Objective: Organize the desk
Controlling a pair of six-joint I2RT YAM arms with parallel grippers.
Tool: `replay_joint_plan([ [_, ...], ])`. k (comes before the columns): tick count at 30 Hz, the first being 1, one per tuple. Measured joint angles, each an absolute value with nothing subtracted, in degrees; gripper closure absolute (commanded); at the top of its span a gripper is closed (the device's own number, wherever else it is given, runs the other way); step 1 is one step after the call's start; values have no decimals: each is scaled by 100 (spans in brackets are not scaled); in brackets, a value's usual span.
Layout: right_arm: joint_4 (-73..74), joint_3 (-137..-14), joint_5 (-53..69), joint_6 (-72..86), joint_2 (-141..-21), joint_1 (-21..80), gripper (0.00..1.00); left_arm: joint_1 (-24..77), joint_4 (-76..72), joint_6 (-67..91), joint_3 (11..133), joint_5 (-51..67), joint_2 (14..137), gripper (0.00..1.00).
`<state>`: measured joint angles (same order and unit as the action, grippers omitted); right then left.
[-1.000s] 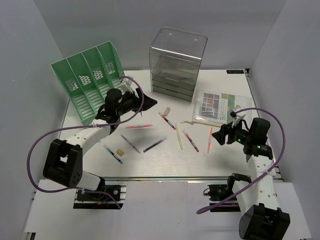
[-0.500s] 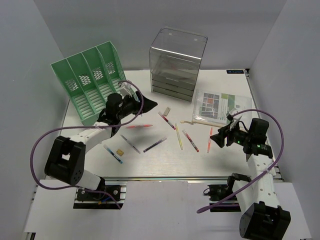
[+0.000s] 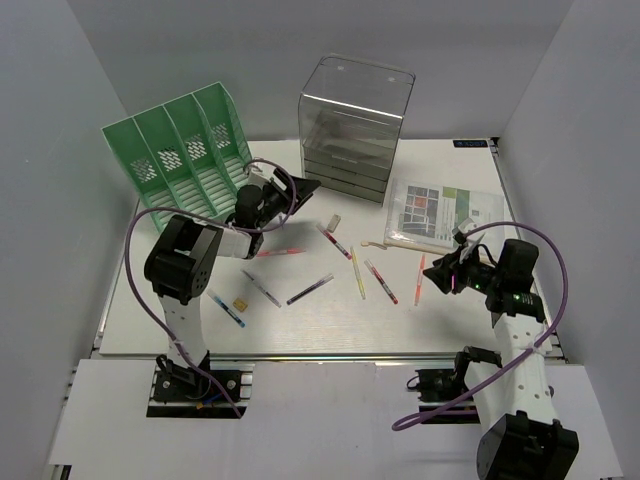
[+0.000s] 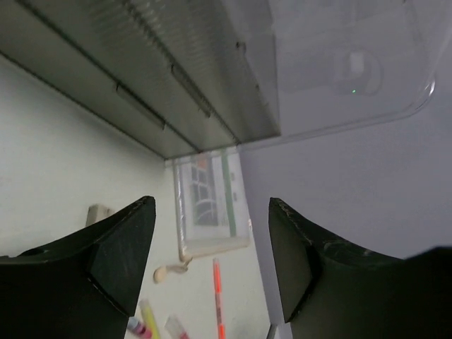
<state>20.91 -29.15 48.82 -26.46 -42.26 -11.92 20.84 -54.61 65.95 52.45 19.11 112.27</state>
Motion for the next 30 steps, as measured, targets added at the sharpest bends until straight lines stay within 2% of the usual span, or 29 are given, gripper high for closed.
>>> replay_joint_plan([
  [11,1957,-2912,4853,-2523,-4182,-1188,55,2117,-5896,6838,5719,1778,11448,30],
  [17,1931,-2910,4814,-2464,-4182,-1188,55,2123,-5892,6825,5719,1780,11445,44],
  [22,1914,-2902,4801,-2447,-4182,-1186,50,2158,-5870,6794,5719,1776,11445,41],
  [30,1894,-2845,4781,-2445,-4169,-1142,50,2370,-5828,6796,6176,1643,11721,38],
])
